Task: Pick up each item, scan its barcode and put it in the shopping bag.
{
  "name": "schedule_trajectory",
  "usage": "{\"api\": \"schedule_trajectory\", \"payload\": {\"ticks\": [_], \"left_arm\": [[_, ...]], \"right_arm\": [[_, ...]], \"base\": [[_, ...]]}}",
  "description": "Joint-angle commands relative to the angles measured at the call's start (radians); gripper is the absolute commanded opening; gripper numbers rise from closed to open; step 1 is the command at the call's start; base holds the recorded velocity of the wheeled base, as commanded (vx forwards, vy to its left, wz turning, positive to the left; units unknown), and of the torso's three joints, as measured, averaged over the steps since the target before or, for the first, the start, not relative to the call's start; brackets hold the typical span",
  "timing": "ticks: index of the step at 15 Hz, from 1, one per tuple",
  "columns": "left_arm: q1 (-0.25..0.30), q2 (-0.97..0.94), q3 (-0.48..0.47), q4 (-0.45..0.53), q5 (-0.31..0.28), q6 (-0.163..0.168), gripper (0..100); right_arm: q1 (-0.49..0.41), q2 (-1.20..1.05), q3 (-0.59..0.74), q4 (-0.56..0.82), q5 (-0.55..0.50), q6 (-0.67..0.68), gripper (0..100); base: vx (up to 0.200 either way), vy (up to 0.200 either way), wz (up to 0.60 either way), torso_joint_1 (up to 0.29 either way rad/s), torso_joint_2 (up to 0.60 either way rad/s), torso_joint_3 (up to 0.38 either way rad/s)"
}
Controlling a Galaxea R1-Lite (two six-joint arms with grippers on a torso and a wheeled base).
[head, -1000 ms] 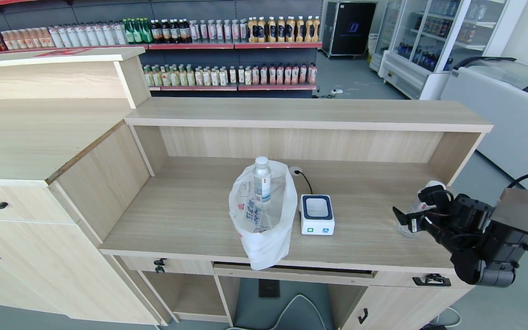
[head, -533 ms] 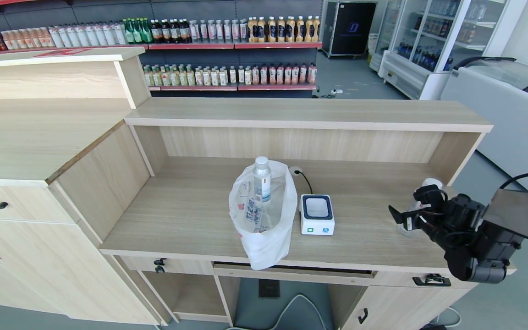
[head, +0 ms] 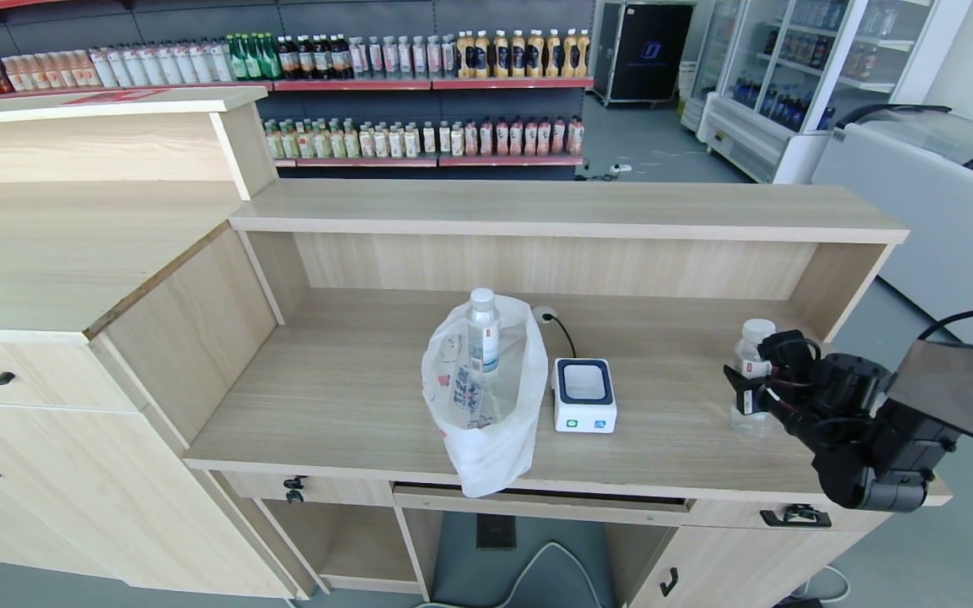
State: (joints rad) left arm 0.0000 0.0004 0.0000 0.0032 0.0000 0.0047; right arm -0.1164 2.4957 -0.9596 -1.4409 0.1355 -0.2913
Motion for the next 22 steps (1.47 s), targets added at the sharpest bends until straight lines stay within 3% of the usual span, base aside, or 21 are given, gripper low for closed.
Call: {"api": "schedule_trajectory", "payload": {"ticks": [1, 4, 6, 9, 10, 12, 14, 17, 22], "left_arm": [[0.0, 0.0, 0.0, 0.0, 0.0, 0.0, 100], [0.0, 0.0, 0.0, 0.0, 0.0, 0.0, 100], [0.0, 0.0, 0.0, 0.0, 0.0, 0.0, 100], [0.0, 0.0, 0.0, 0.0, 0.0, 0.0, 100], [0.0, 0.0, 0.0, 0.0, 0.0, 0.0, 100], [0.0, 0.0, 0.0, 0.0, 0.0, 0.0, 100], [0.0, 0.0, 0.0, 0.0, 0.0, 0.0, 100], [0.0, 0.0, 0.0, 0.0, 0.0, 0.0, 100], [0.0, 0.0, 0.0, 0.0, 0.0, 0.0, 100]], "right_arm": [[0.006, -0.017, 0.004, 0.008, -0.001, -0.002, 0], [0.007, -0.046, 0.045, 0.031, -0.002, 0.0, 0], [0.015, -0.117, 0.033, 0.073, -0.001, 0.072, 0], [0.066, -0.357, 0.013, 0.318, 0.003, 0.277, 0], [0.106, -0.543, -0.022, 0.547, 0.059, 0.409, 0], [0.138, -0.741, -0.068, 0.774, 0.184, 0.515, 0], [0.158, -0.882, -0.1, 0.901, 0.377, 0.601, 0], [0.193, -1.022, -0.102, 1.024, 0.63, 0.612, 0], [0.313, -1.161, -0.111, 1.188, 0.73, 0.613, 0]], "base": [[0.0, 0.0, 0.0, 0.0, 0.0, 0.0], [0.0, 0.0, 0.0, 0.0, 0.0, 0.0], [0.0, 0.0, 0.0, 0.0, 0.0, 0.0], [0.0, 0.0, 0.0, 0.0, 0.0, 0.0], [0.0, 0.0, 0.0, 0.0, 0.0, 0.0], [0.0, 0.0, 0.0, 0.0, 0.0, 0.0], [0.0, 0.0, 0.0, 0.0, 0.0, 0.0], [0.0, 0.0, 0.0, 0.0, 0.0, 0.0], [0.0, 0.0, 0.0, 0.0, 0.0, 0.0]]}}
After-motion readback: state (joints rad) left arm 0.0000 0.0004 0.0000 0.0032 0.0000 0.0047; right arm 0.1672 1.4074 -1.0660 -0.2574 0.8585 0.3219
